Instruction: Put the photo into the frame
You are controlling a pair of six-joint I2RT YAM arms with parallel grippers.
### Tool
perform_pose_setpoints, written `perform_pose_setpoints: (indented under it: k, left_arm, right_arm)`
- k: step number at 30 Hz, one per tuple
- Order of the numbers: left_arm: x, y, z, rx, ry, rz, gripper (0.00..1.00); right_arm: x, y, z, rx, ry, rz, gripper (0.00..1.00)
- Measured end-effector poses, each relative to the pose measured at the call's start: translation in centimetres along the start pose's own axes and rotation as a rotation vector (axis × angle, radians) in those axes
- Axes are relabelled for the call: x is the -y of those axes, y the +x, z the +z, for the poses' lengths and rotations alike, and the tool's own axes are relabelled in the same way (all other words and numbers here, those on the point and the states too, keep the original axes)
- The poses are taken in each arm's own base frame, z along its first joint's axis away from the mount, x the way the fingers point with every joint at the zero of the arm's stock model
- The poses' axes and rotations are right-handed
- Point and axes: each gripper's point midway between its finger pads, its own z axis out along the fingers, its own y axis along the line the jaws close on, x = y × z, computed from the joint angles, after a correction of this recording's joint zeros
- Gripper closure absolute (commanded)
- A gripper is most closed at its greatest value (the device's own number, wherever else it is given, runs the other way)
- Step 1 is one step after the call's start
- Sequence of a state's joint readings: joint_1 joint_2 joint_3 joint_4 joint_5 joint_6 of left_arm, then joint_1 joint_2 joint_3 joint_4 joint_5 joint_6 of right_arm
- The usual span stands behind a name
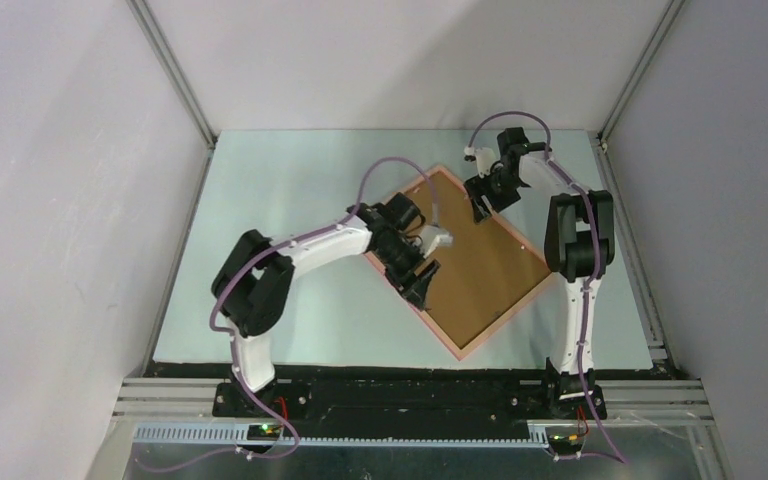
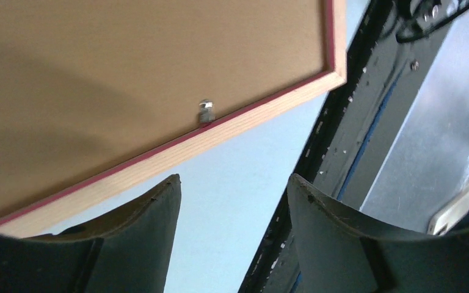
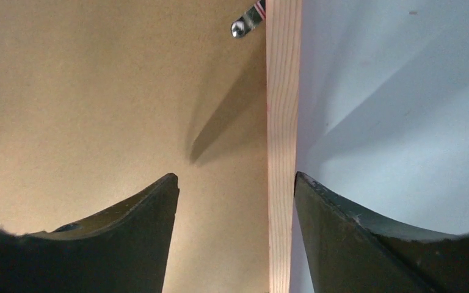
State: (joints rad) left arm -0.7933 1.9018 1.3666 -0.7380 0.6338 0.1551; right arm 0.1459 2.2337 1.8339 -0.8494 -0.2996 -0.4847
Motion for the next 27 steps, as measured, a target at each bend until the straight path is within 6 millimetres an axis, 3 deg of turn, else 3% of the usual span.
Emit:
perform_pose_setpoints:
  k: [5,10,13,20,23,27]
  left_arm:
    - [-4.5,-1.9,-5.1,0.139,-0.141,-0.106,0.28]
    - [-10.4,-3.4,-9.8,0.229,-0.345,-0.198,0.23]
    - [-13.9,-5.4,-12.4,0.282,-0.462,-0.224,0.21]
    - [-22.5,-7.3,-14.6,0.306,-0.67,-0.3,0.2]
    - [-25.2,-6.9,-14.5,0.284,-0.726,-0.326,0.22]
    - [-27.2,-6.7,-14.1,0.263,-0.762,-0.344,0.27]
  right_arm:
    - [-0.2,0.2,-2.0,0.035,-0.001,0.052,0.1]
    - [0.0,0.1,-4.4,0.09,0.023,0.084,0.05]
    - [0.1,0.4,-5.2,0.109,0.034,0.1,0.03]
    - [-1.4,2.1,-6.2,0.111,0.014,0.117,0.06]
    - [-2.0,2.8,-6.4,0.11,0.002,0.124,0.1]
    - [-2.4,3.9,-6.8,0.106,-0.009,0.142,0.13]
